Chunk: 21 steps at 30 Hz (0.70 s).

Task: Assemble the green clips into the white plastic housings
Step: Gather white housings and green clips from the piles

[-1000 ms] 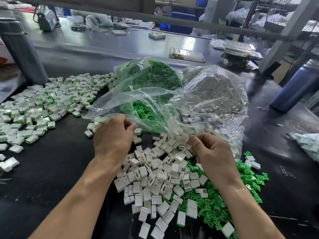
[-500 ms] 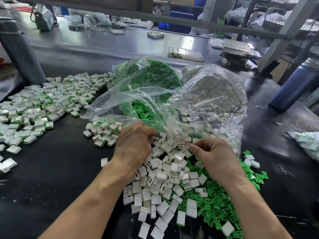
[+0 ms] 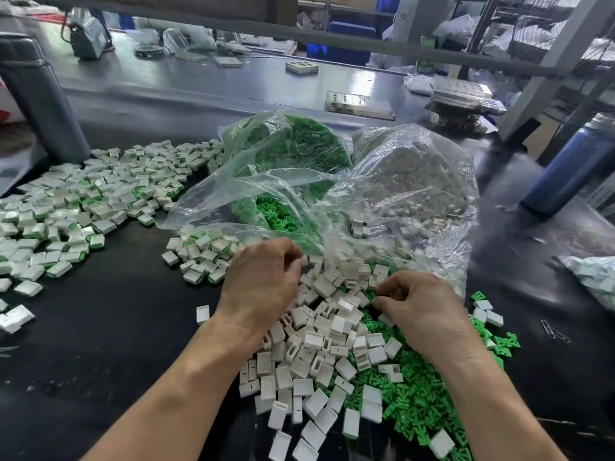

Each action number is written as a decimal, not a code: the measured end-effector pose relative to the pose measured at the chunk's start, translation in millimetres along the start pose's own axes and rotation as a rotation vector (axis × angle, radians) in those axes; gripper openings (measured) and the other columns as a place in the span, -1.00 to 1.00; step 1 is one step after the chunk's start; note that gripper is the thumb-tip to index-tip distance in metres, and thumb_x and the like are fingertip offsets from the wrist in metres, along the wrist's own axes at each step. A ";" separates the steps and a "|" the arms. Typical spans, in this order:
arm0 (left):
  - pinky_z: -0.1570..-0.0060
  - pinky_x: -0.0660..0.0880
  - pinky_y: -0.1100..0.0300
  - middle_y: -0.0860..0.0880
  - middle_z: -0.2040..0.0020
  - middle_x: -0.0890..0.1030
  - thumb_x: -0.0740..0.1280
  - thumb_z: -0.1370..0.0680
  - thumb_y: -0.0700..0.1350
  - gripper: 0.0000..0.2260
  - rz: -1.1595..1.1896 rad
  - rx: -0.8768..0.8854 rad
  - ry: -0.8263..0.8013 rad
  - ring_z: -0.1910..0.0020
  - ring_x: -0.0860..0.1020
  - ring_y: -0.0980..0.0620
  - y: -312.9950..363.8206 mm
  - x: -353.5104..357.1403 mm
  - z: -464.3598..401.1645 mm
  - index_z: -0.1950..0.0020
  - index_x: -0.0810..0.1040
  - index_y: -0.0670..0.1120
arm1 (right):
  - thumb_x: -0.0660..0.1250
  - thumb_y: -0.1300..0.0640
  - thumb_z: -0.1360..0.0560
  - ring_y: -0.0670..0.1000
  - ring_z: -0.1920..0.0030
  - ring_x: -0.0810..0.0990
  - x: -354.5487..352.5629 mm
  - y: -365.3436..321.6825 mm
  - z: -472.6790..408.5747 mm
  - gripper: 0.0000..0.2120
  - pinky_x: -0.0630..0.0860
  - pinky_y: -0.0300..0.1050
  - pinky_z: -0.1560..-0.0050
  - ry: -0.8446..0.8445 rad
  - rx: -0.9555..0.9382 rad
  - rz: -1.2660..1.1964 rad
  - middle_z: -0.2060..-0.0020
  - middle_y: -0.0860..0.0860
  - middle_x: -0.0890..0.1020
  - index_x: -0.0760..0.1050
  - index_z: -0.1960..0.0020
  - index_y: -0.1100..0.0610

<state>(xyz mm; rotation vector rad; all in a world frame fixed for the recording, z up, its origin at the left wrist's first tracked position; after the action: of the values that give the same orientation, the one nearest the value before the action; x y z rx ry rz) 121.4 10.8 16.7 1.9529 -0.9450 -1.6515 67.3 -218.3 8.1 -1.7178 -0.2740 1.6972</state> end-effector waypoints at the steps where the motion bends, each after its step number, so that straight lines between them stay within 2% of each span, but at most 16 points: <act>1: -0.07 0.64 0.21 0.26 0.13 0.58 0.42 -0.63 -0.04 -0.90 0.046 0.000 0.001 0.14 0.58 0.33 -0.1 -0.7 0.5 -0.13 0.66 0.05 | 0.56 -0.04 -0.49 -0.10 0.17 0.60 -0.1 0.0 -0.5 -0.87 0.64 0.01 0.05 0.003 0.003 0.015 0.20 -0.17 0.63 0.61 0.13 -0.14; 6: 0.15 0.57 0.43 0.18 0.13 0.65 0.43 -0.61 -0.10 -0.92 0.257 0.005 0.005 0.16 0.62 0.33 -0.5 -2.2 -0.6 -0.09 0.65 0.04 | 0.55 -0.04 -0.50 -0.11 0.15 0.60 -0.7 0.8 -1.3 -0.87 0.65 0.04 -0.02 0.016 0.013 0.030 0.18 -0.17 0.64 0.60 0.14 -0.12; 11: 0.00 0.69 0.09 0.02 0.05 0.73 0.43 -0.61 -0.15 -0.88 0.495 -0.066 -0.035 0.05 0.72 0.09 -4.5 0.4 -2.6 -0.13 0.65 -0.01 | 0.54 -0.03 -0.51 -0.18 0.13 0.57 -0.3 -2.6 2.1 -0.90 0.64 -0.01 -0.03 0.026 -0.031 0.037 0.16 -0.22 0.60 0.62 0.06 -0.16; 13: 0.01 0.69 0.10 0.02 0.04 0.72 0.43 -0.61 -0.16 -0.86 0.558 -0.082 -0.046 0.04 0.73 0.08 -4.8 1.2 -2.4 -0.14 0.65 0.02 | 0.54 -0.03 -0.51 -0.17 0.09 0.57 0.6 -4.8 2.7 -0.90 0.62 -0.03 -0.06 0.037 -0.050 0.054 0.13 -0.25 0.59 0.64 0.03 -0.18; 16: 0.06 0.67 0.22 0.04 0.07 0.72 0.43 -0.62 -0.16 -0.84 0.605 -0.080 -0.058 0.06 0.72 0.11 -3.9 2.6 -1.2 -0.14 0.67 0.07 | 0.53 -0.03 -0.51 -0.10 0.03 0.58 1.4 -6.5 1.7 -0.90 0.61 -0.03 -0.09 0.054 -0.063 0.078 0.09 -0.24 0.57 0.65 0.01 -0.17; 21: 0.06 0.64 0.27 0.04 0.05 0.73 0.44 -0.61 -0.16 -0.85 0.644 -0.085 -0.076 0.03 0.72 0.12 -3.4 3.2 -0.1 -0.09 0.69 0.08 | 0.50 -0.01 -0.55 -0.09 0.03 0.60 1.8 -6.0 0.4 -0.96 0.62 0.03 -0.10 0.065 -0.076 0.052 0.09 -0.20 0.60 0.66 0.03 -0.13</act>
<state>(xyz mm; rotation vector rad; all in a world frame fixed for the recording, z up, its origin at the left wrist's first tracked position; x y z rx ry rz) 122.5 10.8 12.1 1.3309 -1.3304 -1.3577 69.0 -212.7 10.3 -1.8473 -0.2687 1.6836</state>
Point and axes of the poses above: each hand's wrist, its own z-axis away from the middle knuckle, its own x-axis out of the palm, y = z × x, the point moved 5 cm from there along -z, towards the middle knuckle
